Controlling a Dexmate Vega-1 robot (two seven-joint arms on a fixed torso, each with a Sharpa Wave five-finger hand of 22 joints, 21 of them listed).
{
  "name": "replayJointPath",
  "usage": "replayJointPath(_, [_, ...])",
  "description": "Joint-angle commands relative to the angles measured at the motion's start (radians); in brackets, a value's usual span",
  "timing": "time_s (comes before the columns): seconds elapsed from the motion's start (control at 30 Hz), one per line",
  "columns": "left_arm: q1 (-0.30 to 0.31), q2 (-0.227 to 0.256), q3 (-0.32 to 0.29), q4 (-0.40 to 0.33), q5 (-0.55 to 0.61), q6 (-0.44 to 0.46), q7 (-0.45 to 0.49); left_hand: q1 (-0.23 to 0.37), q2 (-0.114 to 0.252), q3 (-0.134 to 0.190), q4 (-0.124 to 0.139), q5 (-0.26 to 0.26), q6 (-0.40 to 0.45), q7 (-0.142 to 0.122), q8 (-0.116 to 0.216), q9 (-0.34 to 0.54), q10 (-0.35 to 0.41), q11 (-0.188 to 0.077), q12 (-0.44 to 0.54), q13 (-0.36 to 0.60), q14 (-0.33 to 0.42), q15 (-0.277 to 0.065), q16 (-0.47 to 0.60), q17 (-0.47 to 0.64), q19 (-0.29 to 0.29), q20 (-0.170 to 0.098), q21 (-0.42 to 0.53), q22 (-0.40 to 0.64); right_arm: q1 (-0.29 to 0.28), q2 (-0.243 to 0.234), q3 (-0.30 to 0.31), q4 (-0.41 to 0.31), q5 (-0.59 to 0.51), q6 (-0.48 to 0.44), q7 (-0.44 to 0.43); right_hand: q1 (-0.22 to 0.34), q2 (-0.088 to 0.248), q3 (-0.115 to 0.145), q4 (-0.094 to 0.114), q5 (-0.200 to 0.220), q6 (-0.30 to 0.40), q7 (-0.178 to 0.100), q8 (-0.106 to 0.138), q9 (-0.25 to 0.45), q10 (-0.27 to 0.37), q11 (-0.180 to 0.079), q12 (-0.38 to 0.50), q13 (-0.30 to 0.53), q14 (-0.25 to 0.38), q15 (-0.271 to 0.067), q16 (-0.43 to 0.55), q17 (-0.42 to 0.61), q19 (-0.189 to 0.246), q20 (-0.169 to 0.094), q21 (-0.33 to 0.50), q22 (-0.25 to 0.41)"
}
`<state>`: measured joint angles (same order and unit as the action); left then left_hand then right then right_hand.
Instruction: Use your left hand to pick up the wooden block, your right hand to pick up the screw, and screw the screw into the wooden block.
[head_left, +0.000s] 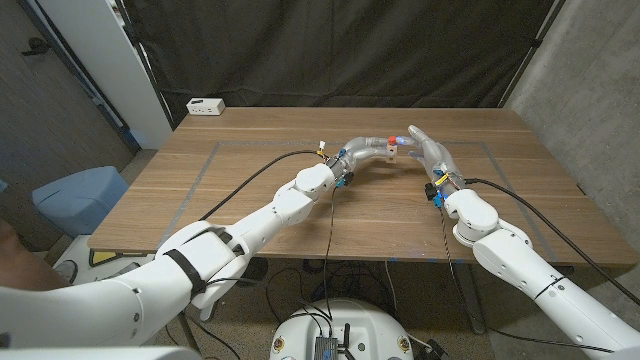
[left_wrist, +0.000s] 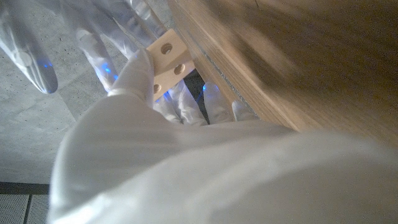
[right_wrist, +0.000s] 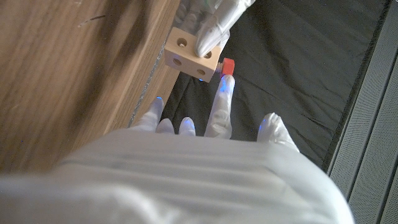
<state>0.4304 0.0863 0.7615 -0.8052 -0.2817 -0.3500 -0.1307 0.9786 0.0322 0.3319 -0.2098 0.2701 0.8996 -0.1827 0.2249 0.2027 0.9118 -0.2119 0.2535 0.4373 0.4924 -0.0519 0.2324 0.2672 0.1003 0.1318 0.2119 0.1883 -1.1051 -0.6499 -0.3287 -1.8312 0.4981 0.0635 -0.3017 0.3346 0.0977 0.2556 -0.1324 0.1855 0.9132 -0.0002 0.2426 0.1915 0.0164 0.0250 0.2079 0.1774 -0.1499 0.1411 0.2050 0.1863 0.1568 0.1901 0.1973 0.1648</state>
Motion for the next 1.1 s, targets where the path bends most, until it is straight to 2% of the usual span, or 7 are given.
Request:
replayJointPath(0.03, [-0.015,-0.011,0.002,0.031,-0.002,-0.007,-0.012,-0.071,0.088,0.065,0.055,0.004,0.036,0.021,0.006,0.005,0.009,-0.003,0.025,0.159,0.007,-0.055,0.005,0.001,0.006,0.006,0.008,0.002,0.007,-0.023,-0.002,-0.002,0.011,-0.011,0.038,0.001,0.011,0.001,-0.005,0.002,0.016,0.001,0.009,0.000,0.010,-0.011,0.001,0.001,0.002,-0.002,0.007,0.001,0.011,0.001,0.000,0.003])
replayJointPath(0.4, [-0.029,-0.023,0.001,0.067,-0.003,-0.025,-0.021,-0.072,0.089,0.065,0.055,0.004,0.037,0.021,0.007,0.005,0.011,-0.002,0.026,0.158,0.007,-0.055,0.006,0.002,0.007,0.005,0.008,0.002,0.024,-0.036,-0.010,0.013,0.020,0.000,0.085,0.002,0.012,0.004,-0.007,0.002,0.023,0.005,0.006,0.000,0.017,-0.019,-0.001,0.001,0.008,-0.008,0.007,0.001,0.017,0.000,-0.001,0.003])
replayJointPath(0.6, [-0.029,-0.022,0.000,0.067,-0.003,-0.026,-0.021,-0.072,0.088,0.065,0.055,0.004,0.035,0.021,0.006,0.005,0.010,-0.003,0.026,0.158,0.008,-0.055,0.005,0.001,0.007,0.005,0.008,0.002,0.015,-0.034,-0.002,0.003,0.021,-0.008,0.059,0.002,0.012,0.005,-0.008,0.002,0.019,0.003,0.002,0.000,0.019,-0.020,-0.003,0.001,0.013,-0.010,0.007,0.001,0.019,0.000,-0.001,0.003])
replayJointPath(0.77, [-0.026,-0.018,-0.001,0.057,-0.002,-0.024,-0.017,-0.072,0.088,0.065,0.055,0.004,0.038,0.021,0.007,0.005,0.010,-0.003,0.026,0.158,0.009,-0.054,0.006,0.001,0.007,0.005,0.008,0.002,0.003,-0.035,0.010,-0.007,0.012,-0.013,0.028,0.004,0.013,0.007,-0.009,0.002,0.016,0.001,-0.003,0.000,0.028,-0.010,-0.002,0.001,0.024,-0.011,0.010,0.000,0.026,0.000,0.000,0.003])
replayJointPath(1.0, [-0.019,-0.010,0.000,0.036,0.000,-0.016,-0.013,-0.071,0.087,0.066,0.054,0.004,0.038,0.020,0.007,0.005,0.010,-0.003,0.026,0.158,0.009,-0.054,0.006,0.001,0.006,0.005,0.008,0.002,-0.003,-0.040,0.018,-0.012,0.009,-0.015,0.019,0.005,0.012,0.010,-0.010,0.003,-0.039,-0.008,-0.031,0.000,0.022,-0.001,-0.010,0.002,0.025,-0.012,0.006,0.000,0.031,-0.003,-0.002,0.003])
replayJointPath(1.1, [-0.015,-0.007,0.001,0.027,0.001,-0.012,-0.012,-0.071,0.088,0.066,0.054,0.004,0.036,0.020,0.006,0.005,0.009,-0.003,0.026,0.158,0.008,-0.054,0.006,0.001,0.007,0.005,0.008,0.002,-0.006,-0.040,0.023,-0.007,0.013,-0.005,0.026,0.003,0.010,0.011,-0.010,0.002,-0.064,-0.011,-0.043,0.001,0.011,0.000,-0.017,0.002,0.023,-0.012,0.003,0.001,0.059,-0.017,0.005,0.004])
